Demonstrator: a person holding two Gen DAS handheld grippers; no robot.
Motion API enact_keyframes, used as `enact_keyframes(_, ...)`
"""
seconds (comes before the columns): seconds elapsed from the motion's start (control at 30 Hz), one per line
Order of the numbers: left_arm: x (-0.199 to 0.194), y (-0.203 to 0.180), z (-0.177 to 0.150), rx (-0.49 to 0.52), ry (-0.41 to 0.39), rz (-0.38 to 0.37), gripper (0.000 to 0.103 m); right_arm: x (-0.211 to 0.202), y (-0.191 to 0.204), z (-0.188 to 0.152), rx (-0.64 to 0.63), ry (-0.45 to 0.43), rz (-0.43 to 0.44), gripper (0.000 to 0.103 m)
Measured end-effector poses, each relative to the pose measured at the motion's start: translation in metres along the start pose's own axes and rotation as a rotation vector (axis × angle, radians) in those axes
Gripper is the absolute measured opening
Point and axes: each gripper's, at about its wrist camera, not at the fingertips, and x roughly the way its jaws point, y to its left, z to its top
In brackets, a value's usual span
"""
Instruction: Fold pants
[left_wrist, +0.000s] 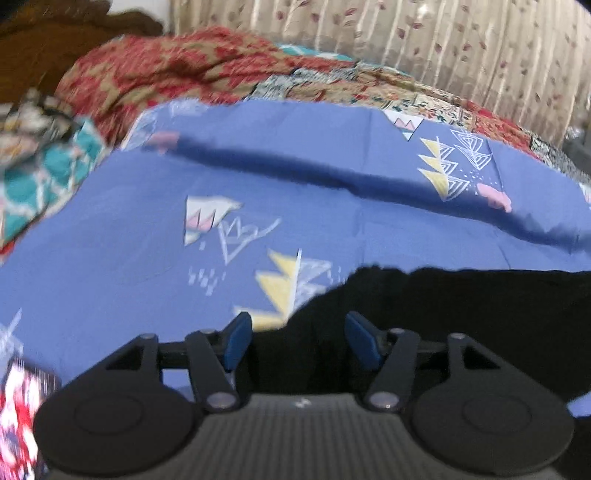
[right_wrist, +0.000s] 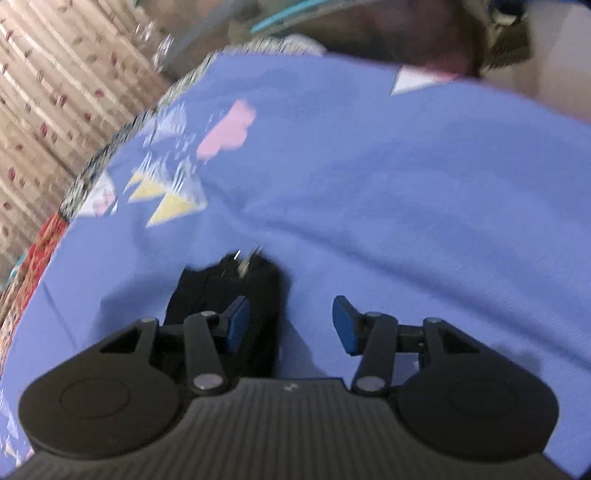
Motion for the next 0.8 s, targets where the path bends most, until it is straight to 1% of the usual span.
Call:
enact_keyframes(0.03, -0.001, 0.002, -0.003, -0.014, 0.015, -0.007, 0.057, 0.006, 0.006, -0.005, -0.011, 0.022, 0.015, 0.053)
enact_keyframes(0.07, -0.003, 0.003, -0.006, -0.024, 0.027, -0.013, 0.057, 0.011, 0.012, -0.01, -0.028, 0.043, 0.023, 0.048)
enact_keyframes(0.1, -0.003, 0.002, -0.009, -0.03, 0.038, -0.019, 0.057, 0.019, 0.018, -0.016, -0.046, 0.065, 0.019, 0.017)
enact_keyframes(0.13, -0.003, 0.002, -0.011, -0.034, 0.046, -0.022, 0.057, 0.023, 0.023, -0.02, -0.066, 0.079, 0.001, 0.008)
enact_keyframes(0.17, -0.004, 0.001, -0.014, -0.04, 0.049, -0.021, 0.057, 0.024, 0.026, -0.022, -0.081, 0.081, -0.026, 0.005)
enact_keyframes(0.2, -0.005, 0.0, -0.016, -0.045, 0.052, -0.023, 0.057, 0.02, 0.025, -0.019, -0.079, 0.047, -0.037, 0.005)
enact_keyframes(0.27, -0.005, 0.001, -0.018, -0.057, 0.055, -0.03, 0.057, 0.002, 0.018, -0.011, -0.046, -0.059, -0.051, 0.005)
enact_keyframes(0.3, -0.005, 0.001, -0.019, -0.06, 0.057, -0.033, 0.057, -0.005, 0.009, -0.004, -0.011, -0.081, -0.074, 0.005)
enact_keyframes(0.37, -0.005, 0.0, -0.022, -0.062, 0.064, -0.04, 0.057, -0.01, -0.005, 0.003, 0.016, -0.07, -0.151, 0.006)
enact_keyframes(0.43, -0.005, 0.001, -0.024, -0.076, 0.076, -0.048, 0.057, -0.011, -0.014, 0.004, -0.005, -0.01, -0.198, 0.019)
enact_keyframes(0.47, -0.006, 0.0, -0.026, -0.086, 0.079, -0.057, 0.057, -0.014, -0.02, 0.004, -0.006, 0.02, -0.202, 0.03)
enact_keyframes(0.5, -0.009, 0.0, -0.028, -0.094, 0.08, -0.068, 0.057, -0.022, -0.026, 0.004, 0.0, 0.018, -0.196, 0.04)
enact_keyframes(0.57, -0.018, -0.003, -0.033, -0.098, 0.076, -0.091, 0.057, -0.047, -0.03, -0.002, -0.011, -0.033, -0.198, 0.044)
enact_keyframes(0.6, -0.023, -0.005, -0.036, -0.095, 0.073, -0.099, 0.057, -0.062, -0.032, -0.006, -0.038, -0.042, -0.18, 0.044)
enact_keyframes(0.67, -0.035, -0.009, -0.043, -0.084, 0.073, -0.121, 0.057, -0.087, -0.036, -0.017, -0.082, -0.028, -0.118, 0.044)
enact_keyframes(0.8, -0.059, -0.018, -0.062, -0.05, 0.073, -0.159, 0.057, -0.142, -0.036, -0.051, -0.192, 0.061, 0.055, 0.044)
